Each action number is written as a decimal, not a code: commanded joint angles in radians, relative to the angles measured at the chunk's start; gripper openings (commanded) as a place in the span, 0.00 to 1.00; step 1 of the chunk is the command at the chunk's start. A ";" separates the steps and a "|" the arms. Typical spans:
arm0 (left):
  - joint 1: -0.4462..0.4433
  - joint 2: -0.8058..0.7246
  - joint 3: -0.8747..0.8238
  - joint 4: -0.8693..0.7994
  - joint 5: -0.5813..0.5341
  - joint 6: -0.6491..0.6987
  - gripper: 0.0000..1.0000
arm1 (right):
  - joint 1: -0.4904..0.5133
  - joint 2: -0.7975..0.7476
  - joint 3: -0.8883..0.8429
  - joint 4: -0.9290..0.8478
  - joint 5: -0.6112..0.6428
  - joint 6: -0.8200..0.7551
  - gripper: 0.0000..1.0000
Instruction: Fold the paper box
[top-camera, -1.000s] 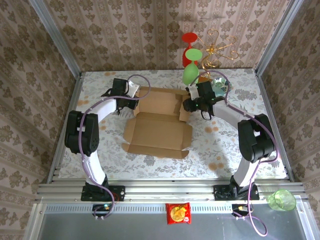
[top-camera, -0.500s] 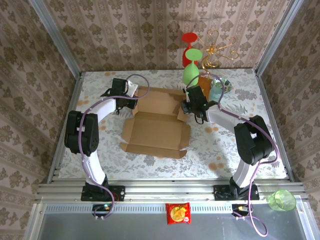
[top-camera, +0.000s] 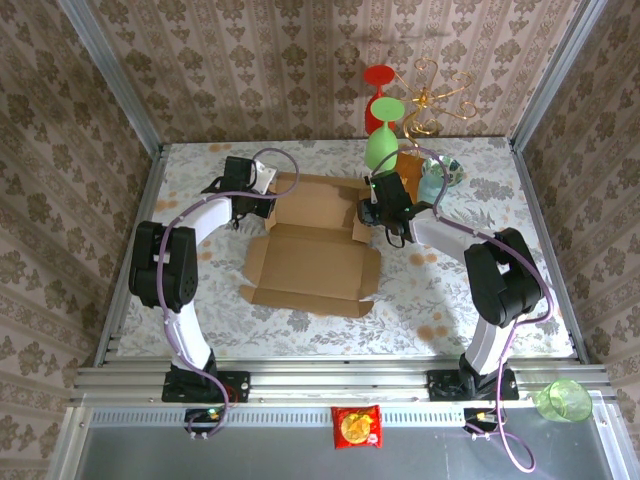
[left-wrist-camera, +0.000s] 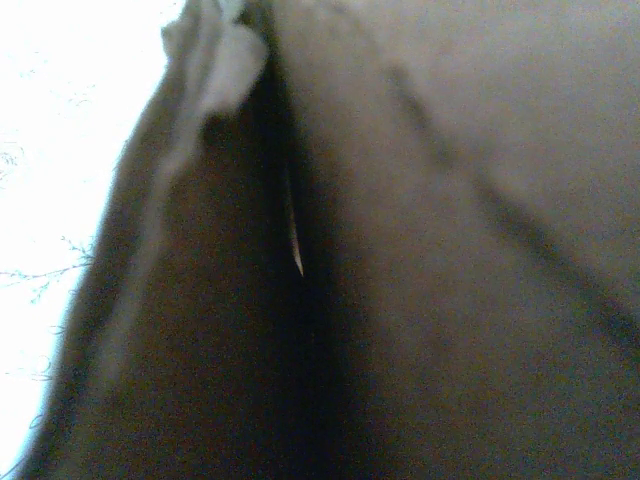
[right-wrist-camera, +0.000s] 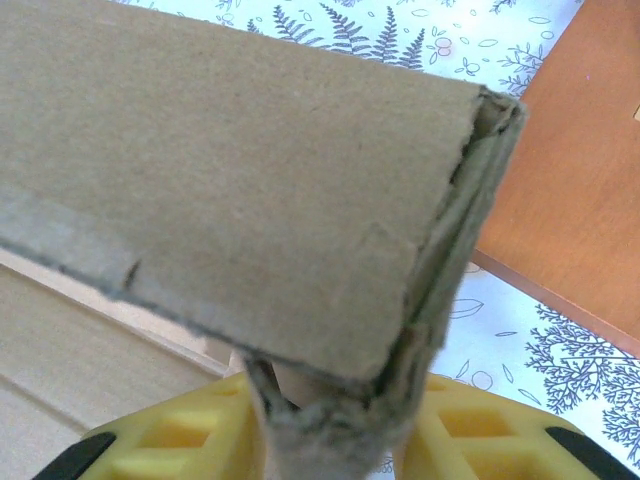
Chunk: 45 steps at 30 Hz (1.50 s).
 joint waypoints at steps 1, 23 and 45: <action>-0.026 0.011 0.010 -0.019 0.059 -0.024 0.00 | 0.021 -0.001 -0.044 -0.034 -0.094 0.023 0.37; -0.026 0.029 0.036 -0.038 0.050 -0.027 0.00 | 0.009 -0.047 -0.176 0.032 -0.157 0.056 0.48; -0.028 0.034 0.046 -0.045 0.048 -0.036 0.00 | 0.011 -0.066 -0.236 0.069 -0.112 0.085 0.48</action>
